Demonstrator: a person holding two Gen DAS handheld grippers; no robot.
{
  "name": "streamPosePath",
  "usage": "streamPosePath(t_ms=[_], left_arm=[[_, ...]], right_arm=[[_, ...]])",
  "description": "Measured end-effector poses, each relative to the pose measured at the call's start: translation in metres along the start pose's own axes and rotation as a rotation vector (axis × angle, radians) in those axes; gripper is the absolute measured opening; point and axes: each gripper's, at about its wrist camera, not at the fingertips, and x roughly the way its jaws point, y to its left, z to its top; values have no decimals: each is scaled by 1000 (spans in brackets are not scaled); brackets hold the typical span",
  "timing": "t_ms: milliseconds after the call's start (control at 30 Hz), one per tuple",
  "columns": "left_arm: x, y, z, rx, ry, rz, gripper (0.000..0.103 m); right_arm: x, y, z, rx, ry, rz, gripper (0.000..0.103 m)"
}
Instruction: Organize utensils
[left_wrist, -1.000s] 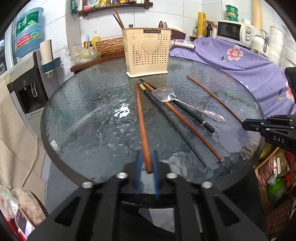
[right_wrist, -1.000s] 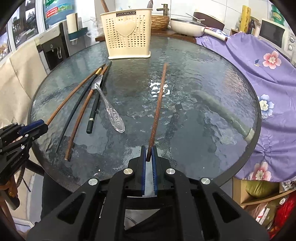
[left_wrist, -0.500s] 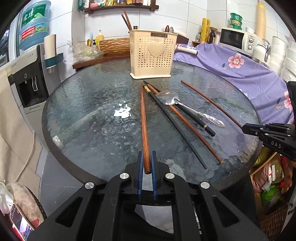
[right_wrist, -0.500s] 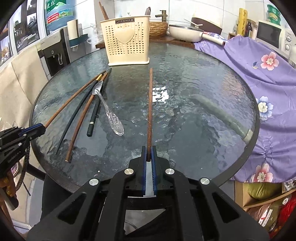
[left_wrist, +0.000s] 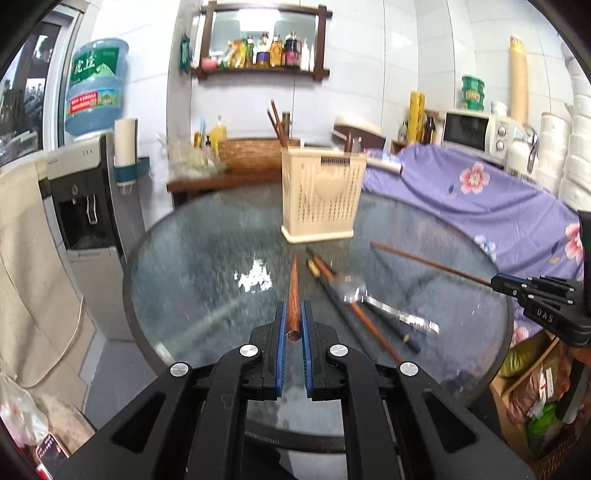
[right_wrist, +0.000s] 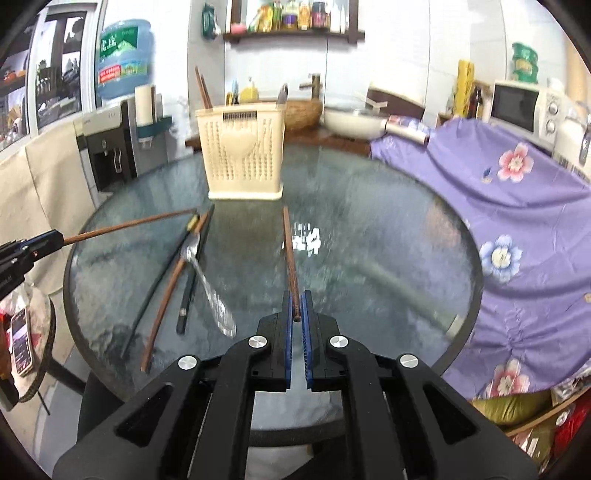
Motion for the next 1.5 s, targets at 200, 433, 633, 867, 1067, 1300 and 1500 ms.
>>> streamPosePath(t_ms=[200,433,633,867,1067,1300,1500], left_arm=[[-5,-1,19,1,-63,-6,7],[-7,-6,44,27,-119,-33,7],[-6,-5,73,46,-153,-74,7],[5,-5,111,70,-151,-104,7],[25,-4,141,97,-105,-126,7],[51,-2,175,92,-28,-156,7],[71,-2,196,79,18,-162,7]], right_arm=[[-15,-3,19,-14,-104,-14,5],[-21,-3,43,-30,-179,-8,5],[-22,-6,76,-23,-223,43,5],[-12,-11,118,-18,-219,100,5],[2,-12,156,-27,-174,143,5],[24,-12,202,-26,-107,187,5],[39,-9,228,-28,-60,207,5]])
